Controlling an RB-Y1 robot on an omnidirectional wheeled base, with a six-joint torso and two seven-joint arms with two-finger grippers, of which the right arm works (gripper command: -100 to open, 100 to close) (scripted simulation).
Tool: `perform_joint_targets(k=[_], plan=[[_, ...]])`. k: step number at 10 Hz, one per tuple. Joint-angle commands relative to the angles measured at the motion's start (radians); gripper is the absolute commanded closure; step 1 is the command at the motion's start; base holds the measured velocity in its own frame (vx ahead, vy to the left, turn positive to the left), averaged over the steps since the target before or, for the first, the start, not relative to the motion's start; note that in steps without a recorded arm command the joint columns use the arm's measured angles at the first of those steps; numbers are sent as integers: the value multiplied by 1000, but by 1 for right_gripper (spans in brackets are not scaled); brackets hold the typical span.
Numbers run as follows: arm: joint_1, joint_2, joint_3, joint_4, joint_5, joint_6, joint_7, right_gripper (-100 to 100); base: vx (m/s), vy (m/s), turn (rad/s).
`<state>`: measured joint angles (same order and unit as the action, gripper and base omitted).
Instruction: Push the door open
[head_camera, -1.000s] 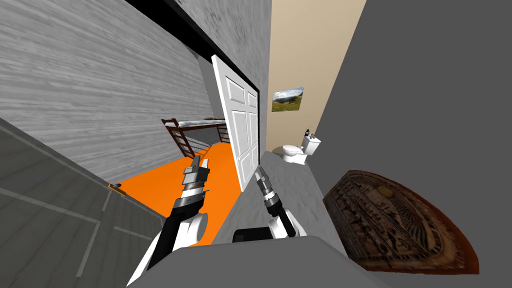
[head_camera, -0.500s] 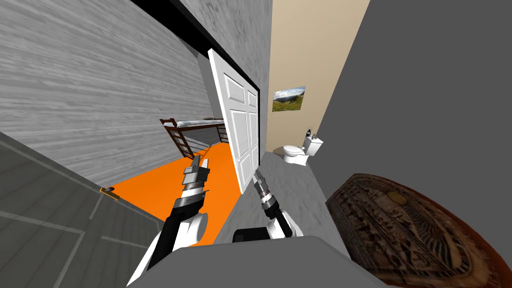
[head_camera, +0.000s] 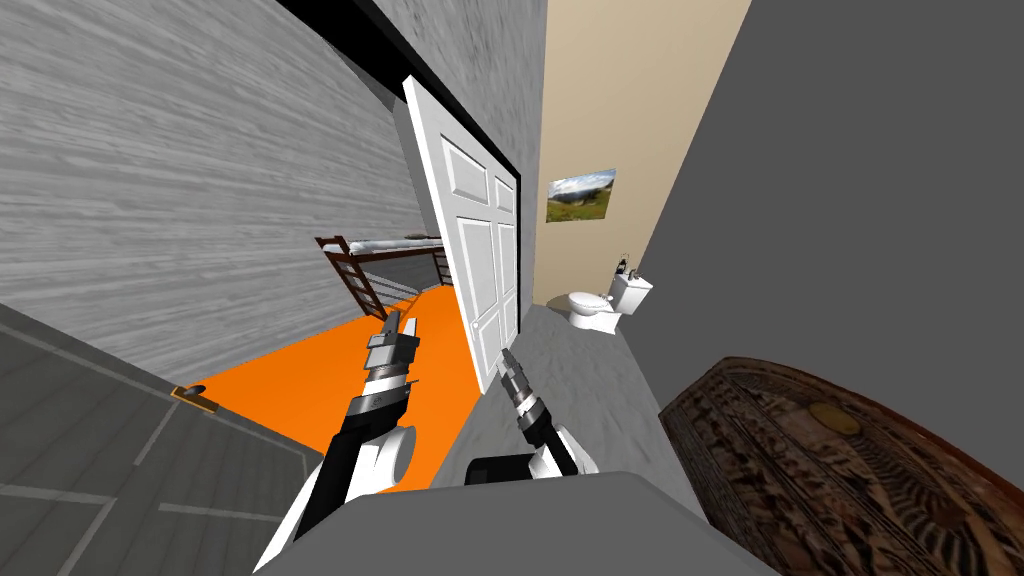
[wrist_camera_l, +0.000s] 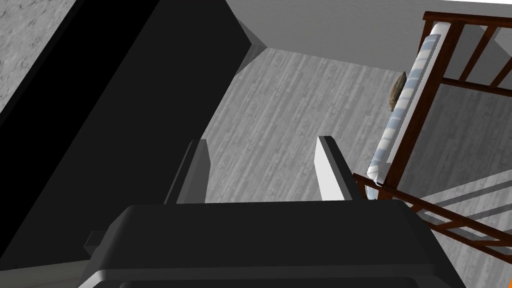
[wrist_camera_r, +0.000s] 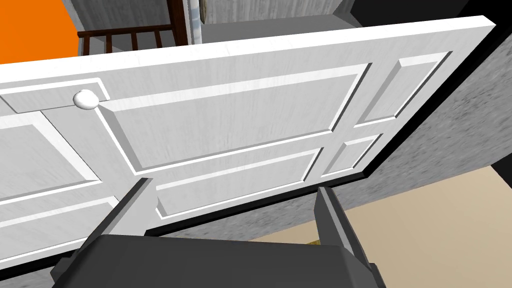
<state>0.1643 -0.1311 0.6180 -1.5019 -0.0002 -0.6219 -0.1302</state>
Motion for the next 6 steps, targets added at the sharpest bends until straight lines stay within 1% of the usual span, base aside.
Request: perform_joint_targets(k=[1, 2, 3, 4, 5, 6], plan=[[-19, -1, 32, 39, -1, -5, 1, -100, 130, -6, 17], [-19, -1, 32, 39, -1, -5, 1, -100, 105, -4, 3], [-32, -2, 55, 72, -2, -13, 1, -100, 103, -15, 8], [-45, -4, 79, 105, -3, -20, 1, -100, 167, -11, 17], [-52, -5, 91, 121, -3, -24, 1, -100, 149, -20, 11], [-65, -7, 114, 153, -4, -31, 1, -100, 163, -14, 10]])
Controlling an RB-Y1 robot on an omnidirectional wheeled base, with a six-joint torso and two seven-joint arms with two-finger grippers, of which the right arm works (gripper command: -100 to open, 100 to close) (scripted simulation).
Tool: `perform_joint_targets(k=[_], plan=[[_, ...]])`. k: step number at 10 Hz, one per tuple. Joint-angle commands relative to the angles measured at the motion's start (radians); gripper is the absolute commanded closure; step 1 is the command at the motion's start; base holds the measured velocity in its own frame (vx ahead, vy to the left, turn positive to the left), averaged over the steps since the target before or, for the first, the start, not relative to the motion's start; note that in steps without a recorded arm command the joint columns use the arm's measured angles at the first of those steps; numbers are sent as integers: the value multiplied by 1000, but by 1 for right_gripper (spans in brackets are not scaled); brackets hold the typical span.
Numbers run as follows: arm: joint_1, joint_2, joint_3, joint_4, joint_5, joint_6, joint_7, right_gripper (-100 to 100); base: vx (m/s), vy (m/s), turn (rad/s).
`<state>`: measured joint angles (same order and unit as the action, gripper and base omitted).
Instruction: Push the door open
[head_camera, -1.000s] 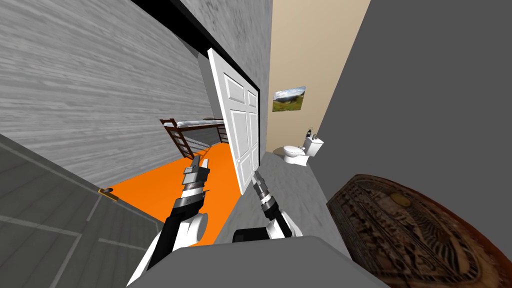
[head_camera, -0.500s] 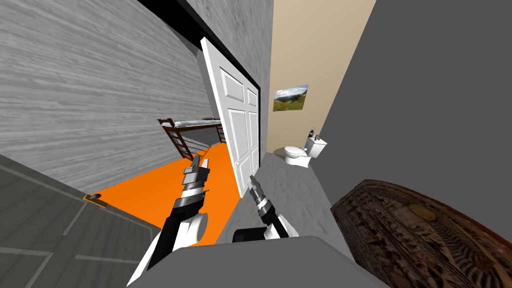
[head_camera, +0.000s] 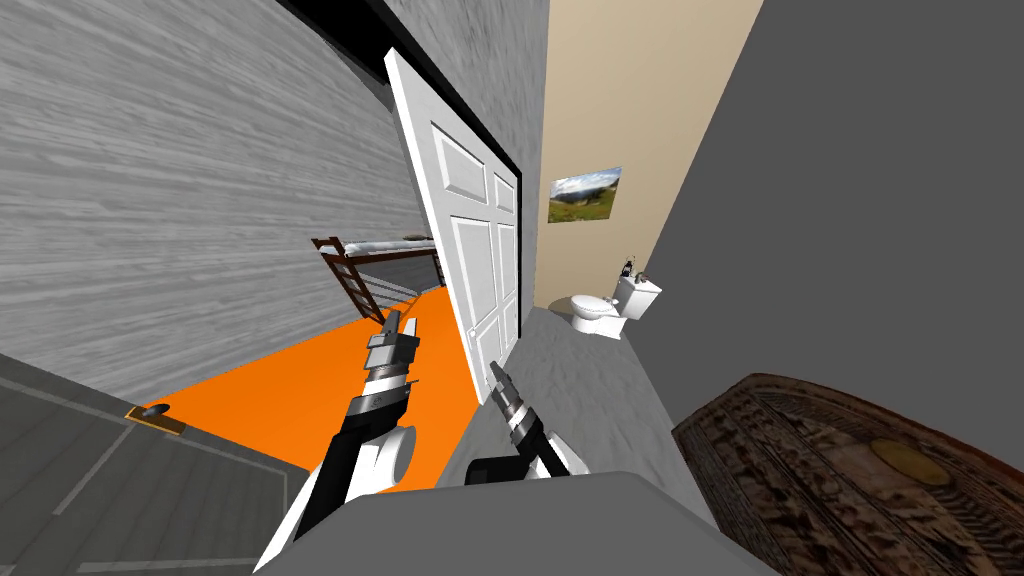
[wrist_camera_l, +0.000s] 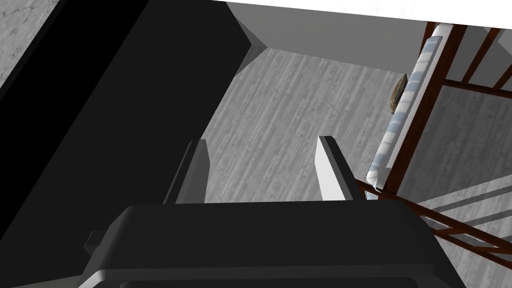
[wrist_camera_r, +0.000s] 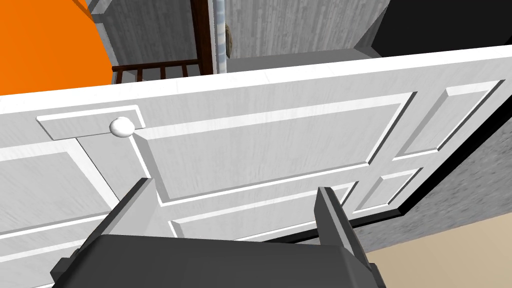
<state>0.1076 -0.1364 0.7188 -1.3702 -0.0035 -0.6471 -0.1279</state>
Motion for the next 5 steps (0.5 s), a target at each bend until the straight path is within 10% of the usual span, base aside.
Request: perform_joint_targets(k=[1, 5], plan=[[-14, -2, 24, 37, -1, -10, -1, -100, 161, -15, 10], [-39, -5, 68, 98, -3, -24, -1, -100, 103, -9, 7]])
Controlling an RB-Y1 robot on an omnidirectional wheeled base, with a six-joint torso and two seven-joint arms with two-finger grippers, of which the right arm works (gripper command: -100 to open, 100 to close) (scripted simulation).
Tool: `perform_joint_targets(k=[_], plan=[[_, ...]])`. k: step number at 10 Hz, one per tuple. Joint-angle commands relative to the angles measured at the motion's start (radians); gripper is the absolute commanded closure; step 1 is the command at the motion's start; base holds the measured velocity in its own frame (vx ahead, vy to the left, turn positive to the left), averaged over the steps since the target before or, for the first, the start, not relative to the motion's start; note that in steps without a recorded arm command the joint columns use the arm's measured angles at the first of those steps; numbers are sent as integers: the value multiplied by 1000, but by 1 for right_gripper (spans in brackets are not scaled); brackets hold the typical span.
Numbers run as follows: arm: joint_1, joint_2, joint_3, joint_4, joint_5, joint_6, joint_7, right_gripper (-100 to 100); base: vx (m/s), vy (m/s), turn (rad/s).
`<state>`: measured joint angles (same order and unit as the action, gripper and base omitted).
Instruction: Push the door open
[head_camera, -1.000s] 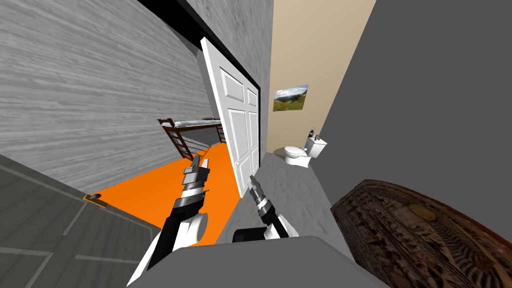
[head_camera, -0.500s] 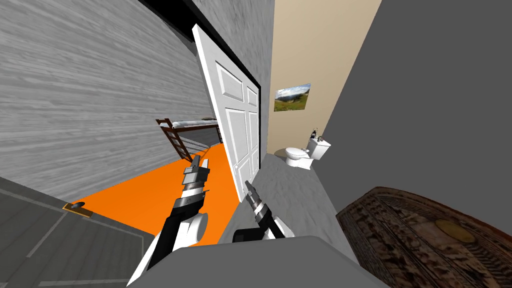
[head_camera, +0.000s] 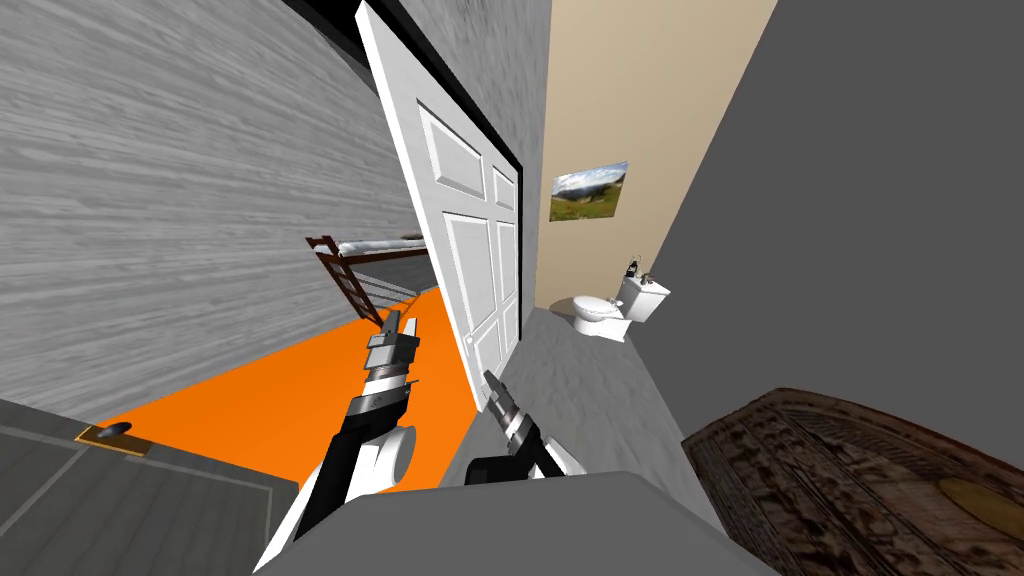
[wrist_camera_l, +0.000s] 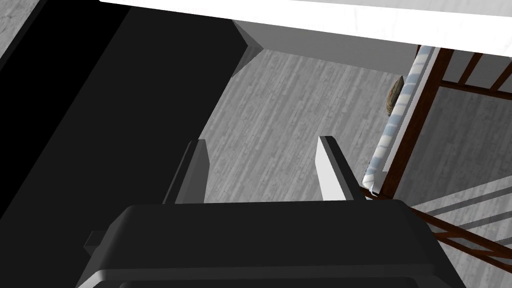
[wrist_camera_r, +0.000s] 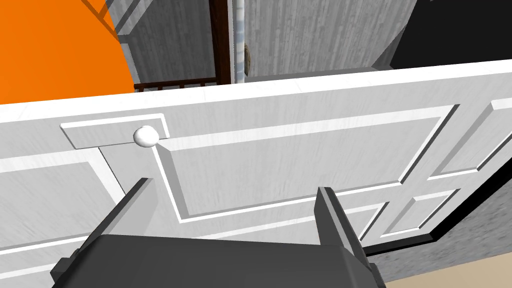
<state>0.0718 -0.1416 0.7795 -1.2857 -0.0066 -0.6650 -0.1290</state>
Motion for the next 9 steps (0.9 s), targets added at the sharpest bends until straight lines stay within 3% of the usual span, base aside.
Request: perform_joint_targets(k=[1, 5, 9], plan=[[-10, 0, 19, 29, 0, -10, 1, -100, 87, -3, 7], [-55, -4, 100, 142, -4, -36, 1, -100, 166, -13, 12], [-80, -5, 143, 202, -6, -50, 1, -100, 150, -20, 7]])
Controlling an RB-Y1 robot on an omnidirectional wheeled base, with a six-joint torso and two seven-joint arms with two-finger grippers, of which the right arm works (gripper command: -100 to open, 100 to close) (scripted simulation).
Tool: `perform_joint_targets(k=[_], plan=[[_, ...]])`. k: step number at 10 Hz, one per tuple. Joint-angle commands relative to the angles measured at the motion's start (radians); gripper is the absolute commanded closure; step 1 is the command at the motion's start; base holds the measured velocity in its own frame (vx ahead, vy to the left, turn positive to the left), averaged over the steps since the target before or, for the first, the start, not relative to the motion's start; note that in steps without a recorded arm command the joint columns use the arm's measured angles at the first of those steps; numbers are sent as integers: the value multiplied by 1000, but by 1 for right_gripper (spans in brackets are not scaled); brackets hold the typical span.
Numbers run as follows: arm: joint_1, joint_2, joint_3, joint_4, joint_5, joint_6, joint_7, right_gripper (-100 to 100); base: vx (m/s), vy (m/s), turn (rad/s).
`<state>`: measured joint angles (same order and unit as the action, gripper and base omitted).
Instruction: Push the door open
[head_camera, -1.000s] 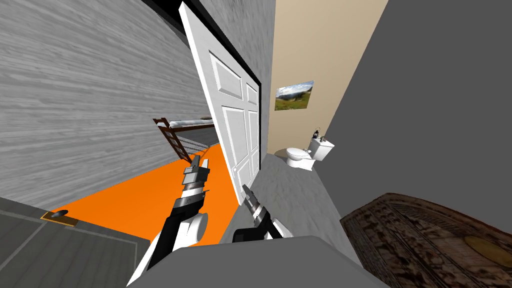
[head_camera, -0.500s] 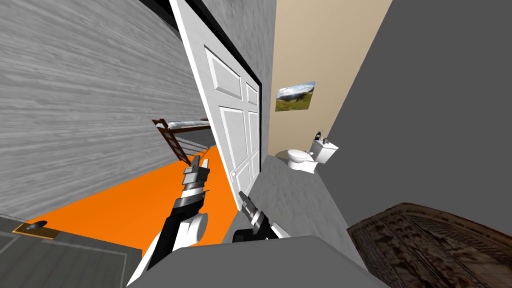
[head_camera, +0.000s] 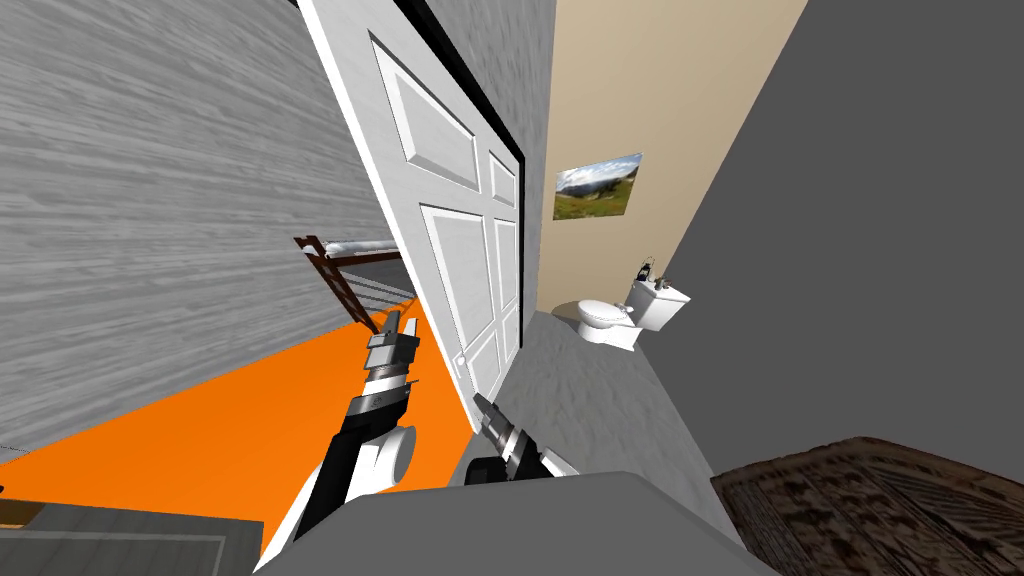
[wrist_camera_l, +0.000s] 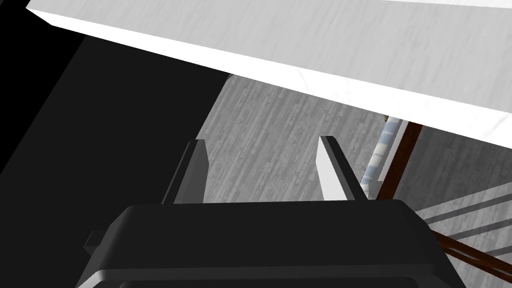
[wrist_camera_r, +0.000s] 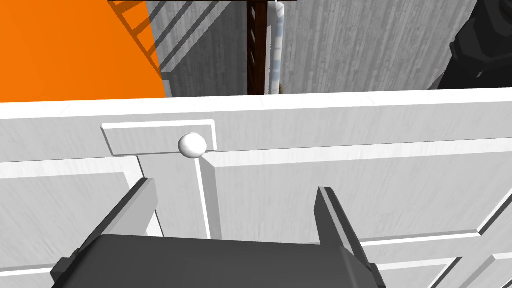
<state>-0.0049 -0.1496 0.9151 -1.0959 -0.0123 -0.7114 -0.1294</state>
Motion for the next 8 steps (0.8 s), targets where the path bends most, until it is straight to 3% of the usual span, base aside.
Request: perform_joint_targets(k=[1, 8], plan=[[-13, 2, 24, 36, 0, -9, 2, -100, 133, -27, 9], [-58, 1, 105, 148, -4, -35, 2, -100, 149, -5, 14]])
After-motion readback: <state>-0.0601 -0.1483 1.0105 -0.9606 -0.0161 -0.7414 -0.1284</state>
